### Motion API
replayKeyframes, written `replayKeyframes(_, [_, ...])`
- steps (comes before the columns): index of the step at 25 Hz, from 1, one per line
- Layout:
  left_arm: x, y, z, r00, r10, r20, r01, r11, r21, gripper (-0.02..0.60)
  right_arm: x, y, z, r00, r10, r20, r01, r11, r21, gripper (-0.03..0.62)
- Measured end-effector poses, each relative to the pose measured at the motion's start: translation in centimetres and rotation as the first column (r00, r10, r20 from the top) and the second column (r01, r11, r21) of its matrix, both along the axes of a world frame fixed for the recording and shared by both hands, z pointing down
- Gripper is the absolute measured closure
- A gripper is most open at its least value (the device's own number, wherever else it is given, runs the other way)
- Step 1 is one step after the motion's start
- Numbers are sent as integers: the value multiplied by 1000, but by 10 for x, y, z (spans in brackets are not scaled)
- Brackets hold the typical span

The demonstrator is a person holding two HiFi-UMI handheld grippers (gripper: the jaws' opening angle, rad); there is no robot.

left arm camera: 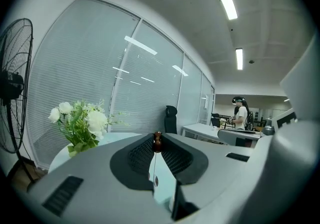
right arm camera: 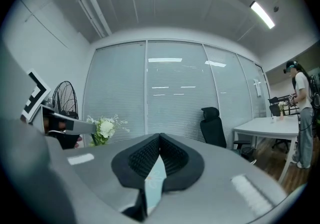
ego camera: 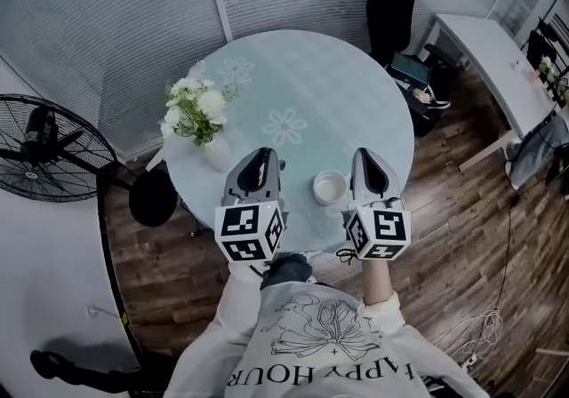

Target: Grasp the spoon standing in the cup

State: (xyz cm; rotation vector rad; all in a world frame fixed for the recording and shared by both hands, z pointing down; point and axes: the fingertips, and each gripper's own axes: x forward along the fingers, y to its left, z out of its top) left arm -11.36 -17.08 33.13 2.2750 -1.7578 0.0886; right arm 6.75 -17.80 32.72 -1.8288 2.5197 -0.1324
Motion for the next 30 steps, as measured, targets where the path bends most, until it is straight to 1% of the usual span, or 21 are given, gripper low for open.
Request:
replayKeyframes(6, [-8,7,-6,1000,-29,3,29,999,14,534,-7,2,-7,1000,-24,-6,24,1000,15,583])
replayKeyframes(18, [-9,9,-11,999,-47,-2,47,999,23,534,-12,1,-8,999,-52,-5,52,999,7,583])
replayKeyframes(30, [-2,7,-9,999,-39,-8,39,999,14,534,-8,0,-6,998,-57,1,57,998,2,583])
